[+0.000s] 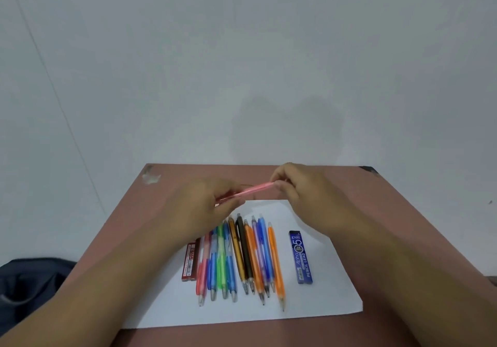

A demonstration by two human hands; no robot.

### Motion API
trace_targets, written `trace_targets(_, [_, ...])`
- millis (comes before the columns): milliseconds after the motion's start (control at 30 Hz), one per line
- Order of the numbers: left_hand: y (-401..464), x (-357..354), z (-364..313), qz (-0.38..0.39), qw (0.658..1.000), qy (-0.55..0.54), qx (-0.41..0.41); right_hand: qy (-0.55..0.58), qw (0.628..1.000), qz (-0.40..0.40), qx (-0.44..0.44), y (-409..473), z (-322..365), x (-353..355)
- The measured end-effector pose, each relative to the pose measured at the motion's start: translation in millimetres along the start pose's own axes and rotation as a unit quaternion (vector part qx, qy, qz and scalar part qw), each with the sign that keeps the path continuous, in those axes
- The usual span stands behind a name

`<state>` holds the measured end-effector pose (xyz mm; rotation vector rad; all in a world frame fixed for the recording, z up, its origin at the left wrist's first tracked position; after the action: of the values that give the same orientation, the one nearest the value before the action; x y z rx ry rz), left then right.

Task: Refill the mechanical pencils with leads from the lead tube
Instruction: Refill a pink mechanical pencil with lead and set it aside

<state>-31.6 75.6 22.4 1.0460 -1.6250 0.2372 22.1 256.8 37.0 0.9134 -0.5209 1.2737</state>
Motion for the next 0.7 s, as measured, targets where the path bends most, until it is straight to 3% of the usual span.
trace_targets(133, [1, 2, 11, -0.007, 1.000, -0.014, 0.021, 0.113, 0.993, -0.009, -0.015, -7, -1, -8])
trace_targets(333, [3, 0, 24, -0.011, 0.999, 0.018, 0.032, 0.144, 0.988, -0.015, -0.052, -9, -21, -12])
trace_targets(533, [4, 0, 40, -0.017, 0.998, 0.026, 0.047, 0.038, 0.997, 0.004, -0.071, -6, -42, -15])
trace_targets(700, [7, -6, 41, -0.006, 0.999, 0.036, 0.026, 0.040, 0.996, 0.032, -0.069, -4, -47, -22])
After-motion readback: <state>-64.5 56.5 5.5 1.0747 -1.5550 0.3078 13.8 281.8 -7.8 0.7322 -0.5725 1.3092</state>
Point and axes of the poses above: each hand's wrist, its own y-axis towards the middle knuckle, its own x-axis out of the back of the hand, z = x × y, the point moved 8 cm from there along y, towards the middle knuckle, and after that the axes turned 6 degrees about y, right-handed, at the moved point
